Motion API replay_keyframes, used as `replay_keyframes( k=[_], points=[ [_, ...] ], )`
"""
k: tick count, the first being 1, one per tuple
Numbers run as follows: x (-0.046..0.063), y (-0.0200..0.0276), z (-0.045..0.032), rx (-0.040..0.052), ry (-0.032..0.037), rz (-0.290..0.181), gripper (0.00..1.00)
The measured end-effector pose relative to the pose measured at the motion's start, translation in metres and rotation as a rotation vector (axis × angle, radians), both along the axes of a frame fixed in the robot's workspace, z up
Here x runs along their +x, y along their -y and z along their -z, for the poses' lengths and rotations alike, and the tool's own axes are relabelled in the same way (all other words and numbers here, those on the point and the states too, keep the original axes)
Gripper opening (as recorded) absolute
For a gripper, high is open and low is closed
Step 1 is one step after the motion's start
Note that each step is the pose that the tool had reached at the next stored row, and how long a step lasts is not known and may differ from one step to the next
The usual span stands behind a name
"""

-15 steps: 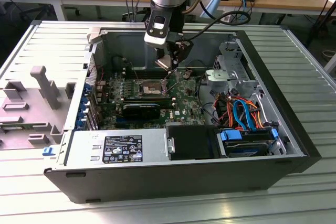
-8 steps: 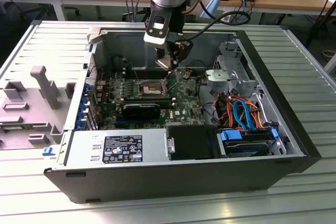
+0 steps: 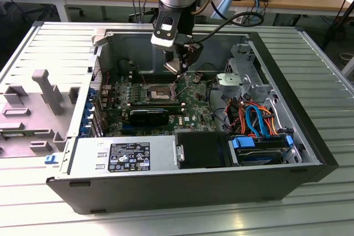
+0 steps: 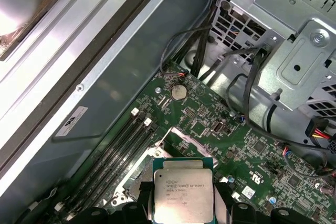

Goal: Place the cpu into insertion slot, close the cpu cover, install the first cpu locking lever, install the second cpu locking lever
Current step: 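Place the cpu into insertion slot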

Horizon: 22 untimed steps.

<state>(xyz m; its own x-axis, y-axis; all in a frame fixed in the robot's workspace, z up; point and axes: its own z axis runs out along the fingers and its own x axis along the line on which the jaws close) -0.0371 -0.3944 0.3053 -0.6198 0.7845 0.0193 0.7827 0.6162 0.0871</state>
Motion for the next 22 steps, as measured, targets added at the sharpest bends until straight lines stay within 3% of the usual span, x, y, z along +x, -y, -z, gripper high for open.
replay_keyframes(
  k=[22],
  points=[
    [0.0000,0.0000,0.0001,0.0000,0.0000,0.033,0.54]
  ],
)
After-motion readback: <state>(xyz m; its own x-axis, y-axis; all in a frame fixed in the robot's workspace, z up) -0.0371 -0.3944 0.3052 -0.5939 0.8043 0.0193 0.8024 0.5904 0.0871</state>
